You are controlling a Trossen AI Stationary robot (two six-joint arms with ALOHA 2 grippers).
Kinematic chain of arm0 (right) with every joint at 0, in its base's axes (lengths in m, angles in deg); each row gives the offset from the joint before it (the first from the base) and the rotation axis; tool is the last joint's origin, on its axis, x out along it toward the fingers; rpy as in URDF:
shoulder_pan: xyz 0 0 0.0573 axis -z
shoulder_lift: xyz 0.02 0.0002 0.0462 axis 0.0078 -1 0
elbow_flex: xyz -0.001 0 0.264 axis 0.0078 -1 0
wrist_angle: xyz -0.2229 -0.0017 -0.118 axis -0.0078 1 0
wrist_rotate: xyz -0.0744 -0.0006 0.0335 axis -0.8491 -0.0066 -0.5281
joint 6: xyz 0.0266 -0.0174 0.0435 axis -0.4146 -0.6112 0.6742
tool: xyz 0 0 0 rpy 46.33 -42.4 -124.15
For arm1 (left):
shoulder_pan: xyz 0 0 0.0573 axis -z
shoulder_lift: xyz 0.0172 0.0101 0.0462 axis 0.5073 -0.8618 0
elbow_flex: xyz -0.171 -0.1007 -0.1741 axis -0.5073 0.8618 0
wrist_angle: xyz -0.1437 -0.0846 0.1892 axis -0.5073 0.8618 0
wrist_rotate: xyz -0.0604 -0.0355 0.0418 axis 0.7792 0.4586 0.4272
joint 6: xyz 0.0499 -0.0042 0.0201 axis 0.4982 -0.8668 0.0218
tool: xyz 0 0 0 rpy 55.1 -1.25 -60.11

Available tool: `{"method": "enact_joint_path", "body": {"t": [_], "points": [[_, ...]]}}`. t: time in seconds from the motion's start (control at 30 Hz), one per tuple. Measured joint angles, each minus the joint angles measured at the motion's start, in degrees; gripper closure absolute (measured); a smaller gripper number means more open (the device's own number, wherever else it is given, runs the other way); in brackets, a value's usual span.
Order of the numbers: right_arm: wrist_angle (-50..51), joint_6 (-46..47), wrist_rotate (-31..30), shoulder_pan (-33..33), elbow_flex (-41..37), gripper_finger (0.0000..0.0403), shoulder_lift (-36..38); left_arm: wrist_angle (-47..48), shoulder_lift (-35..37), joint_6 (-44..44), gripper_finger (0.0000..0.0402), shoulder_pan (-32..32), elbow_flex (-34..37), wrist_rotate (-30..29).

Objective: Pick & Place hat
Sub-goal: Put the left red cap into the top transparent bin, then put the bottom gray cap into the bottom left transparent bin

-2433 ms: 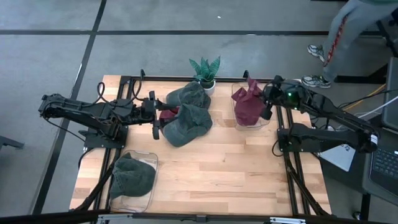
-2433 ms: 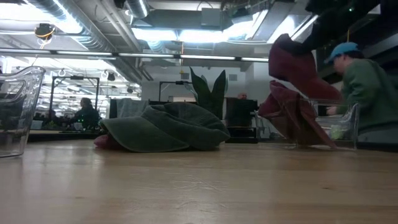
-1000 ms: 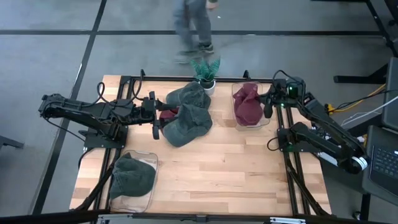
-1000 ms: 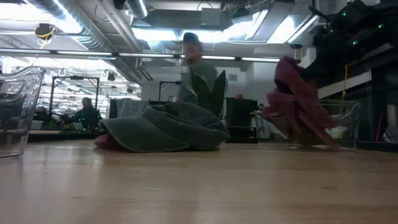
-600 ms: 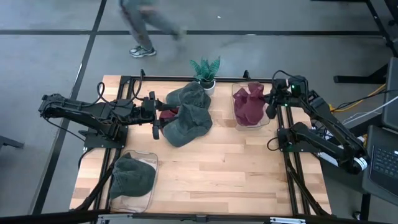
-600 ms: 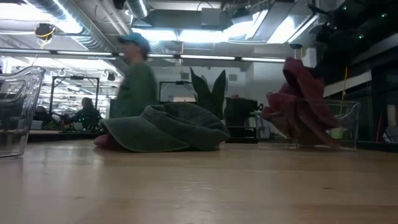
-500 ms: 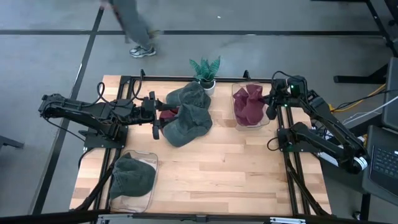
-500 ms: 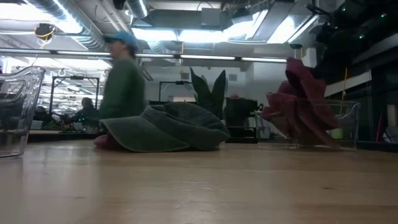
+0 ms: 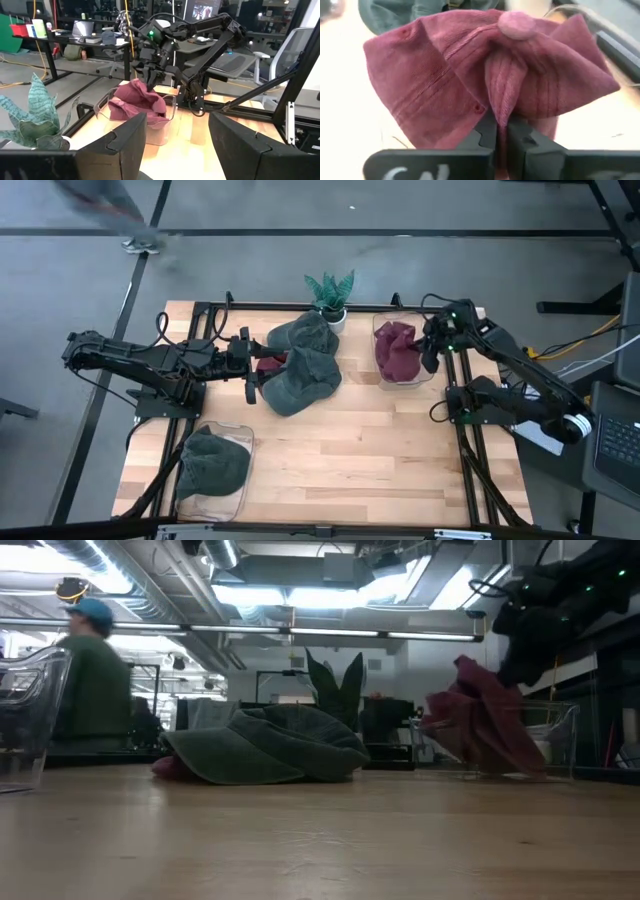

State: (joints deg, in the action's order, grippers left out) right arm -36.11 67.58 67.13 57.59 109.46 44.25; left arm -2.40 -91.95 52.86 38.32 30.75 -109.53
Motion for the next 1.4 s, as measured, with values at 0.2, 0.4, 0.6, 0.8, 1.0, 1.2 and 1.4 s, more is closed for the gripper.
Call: {"method": "enact_joint_path", "body": {"t": [0.2,0.4,0.6,0.8,1.0,1.2,1.4], "points": [[-4.1,9.0,1.0,0.0,0.0,0.0360,-4.7,0.0,0.0,0.6,0.0192,0.0,0.0,0.0],[-10.8,18.8,6.2,0.0,-0.1,0.0316,-8.4,0.0,0.0,2.8,0.0192,0.0,0.0,0.0],[-11.5,22.4,8.9,0.0,0.3,0.0234,-9.1,0.0,0.0,3.1,0.0192,0.0,0.0,0.0],[-8.0,21.1,0.7,0.0,4.4,0.0179,-7.3,0.0,0.0,1.0,0.0192,0.0,0.0,0.3],[-0.2,16.9,-8.0,0.0,14.9,0.0178,-4.3,-1.2,0.0,-9.8,0.0192,0.0,0.0,4.7],[3.5,19.8,-8.0,0.0,24.9,0.0187,-1.7,-3.6,0.0,-24.8,0.0192,0.0,0.0,7.4],[6.7,25.7,-5.6,0.0,30.9,0.0188,0.8,-4.8,0.0,-36.0,0.0192,0.0,0.0,7.0]]}}
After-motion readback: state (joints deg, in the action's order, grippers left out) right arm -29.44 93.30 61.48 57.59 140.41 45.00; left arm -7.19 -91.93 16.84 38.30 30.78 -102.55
